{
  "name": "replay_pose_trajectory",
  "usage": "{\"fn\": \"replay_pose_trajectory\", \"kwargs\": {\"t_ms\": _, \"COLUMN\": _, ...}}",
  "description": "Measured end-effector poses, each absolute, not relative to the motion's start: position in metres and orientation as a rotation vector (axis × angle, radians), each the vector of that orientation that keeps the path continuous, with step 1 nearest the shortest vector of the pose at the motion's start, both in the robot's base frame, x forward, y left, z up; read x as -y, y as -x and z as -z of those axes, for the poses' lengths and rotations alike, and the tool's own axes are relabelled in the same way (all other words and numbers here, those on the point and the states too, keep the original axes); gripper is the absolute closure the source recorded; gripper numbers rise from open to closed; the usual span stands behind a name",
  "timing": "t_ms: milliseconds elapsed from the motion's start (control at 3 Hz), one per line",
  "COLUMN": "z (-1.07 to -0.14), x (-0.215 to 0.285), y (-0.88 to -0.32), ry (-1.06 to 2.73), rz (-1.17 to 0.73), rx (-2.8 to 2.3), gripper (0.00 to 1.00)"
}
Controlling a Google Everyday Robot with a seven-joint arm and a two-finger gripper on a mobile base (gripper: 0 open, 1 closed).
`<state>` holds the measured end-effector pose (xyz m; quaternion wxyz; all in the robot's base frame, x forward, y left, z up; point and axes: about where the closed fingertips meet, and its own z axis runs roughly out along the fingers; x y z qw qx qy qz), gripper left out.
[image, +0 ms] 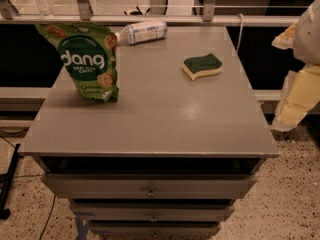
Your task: Pick green rice chip bag
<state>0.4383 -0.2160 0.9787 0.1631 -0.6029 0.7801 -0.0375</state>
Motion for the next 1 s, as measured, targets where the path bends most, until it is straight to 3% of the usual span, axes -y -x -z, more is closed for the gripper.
{"fn": "replay_pose_trajectory", "kwargs": {"t_ms": 667, "z": -0.977, "x": 0.208, "y": -0.443, "ry": 1.717, "rz": 0.074, "rx": -2.200, "gripper": 0.00}}
{"fn": "replay_pose_trajectory", "kwargs": {"t_ms": 1000, "z": -0.969, "x": 0.184, "y": -0.456, "ry": 1.706, "rz": -0.052, "rx": -2.136, "gripper": 0.00}}
